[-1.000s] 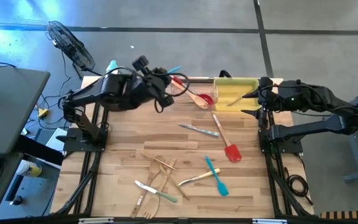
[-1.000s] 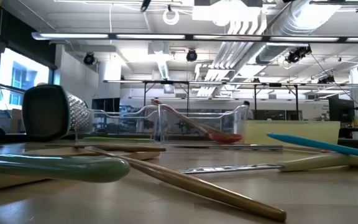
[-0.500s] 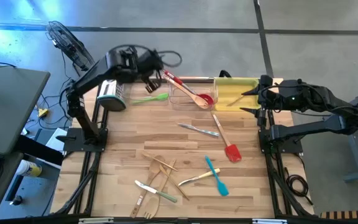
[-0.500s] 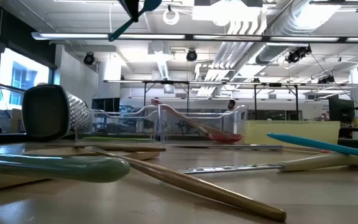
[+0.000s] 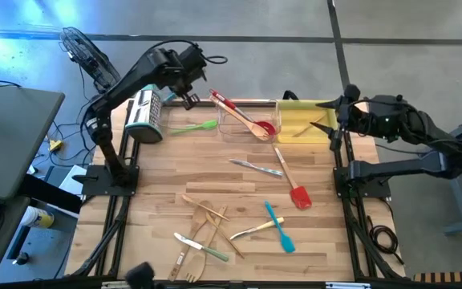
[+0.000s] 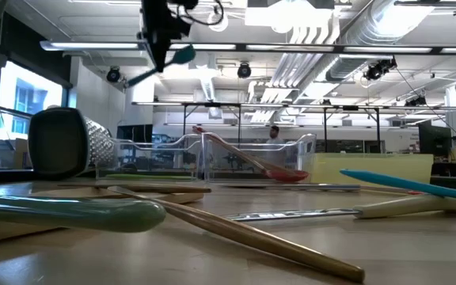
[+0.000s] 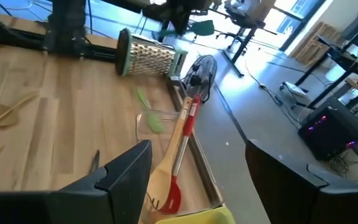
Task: Pick & Place Kitchen Items
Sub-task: Put the top blue spatula into the left transparent bin
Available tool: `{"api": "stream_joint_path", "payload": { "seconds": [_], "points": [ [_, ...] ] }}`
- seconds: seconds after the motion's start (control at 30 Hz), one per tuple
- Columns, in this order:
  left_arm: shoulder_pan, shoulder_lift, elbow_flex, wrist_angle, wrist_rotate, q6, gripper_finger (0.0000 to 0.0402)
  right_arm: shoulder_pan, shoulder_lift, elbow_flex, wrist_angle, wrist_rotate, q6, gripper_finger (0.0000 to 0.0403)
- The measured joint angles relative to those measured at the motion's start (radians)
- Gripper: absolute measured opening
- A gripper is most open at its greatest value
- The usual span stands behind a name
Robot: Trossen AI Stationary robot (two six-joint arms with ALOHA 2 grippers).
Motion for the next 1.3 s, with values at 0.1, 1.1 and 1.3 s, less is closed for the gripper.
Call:
{"api": "stream_joint_path", "payload": {
  "seconds": [0.1, 1.1, 1.3],
  "points": [
    [0.018, 0.000, -0.091, 0.086, 0.036, 0.068, 0.0007, -0.022, 0.000, 0.000, -0.001, -0.003, 0.007, 0.0252],
    [0.036, 0.000, -0.451, 0.259, 0.109, 0.160, 0.0007, -0.133, 0.029, 0.000, -0.008, -0.016, 0.011, 0.0252],
    [0.036, -0.001, -0.451, 0.283, 0.117, 0.176, 0.0007, -0.164, 0.045, 0.000, -0.008, -0.066, 0.010, 0.0252]
  ]
}}
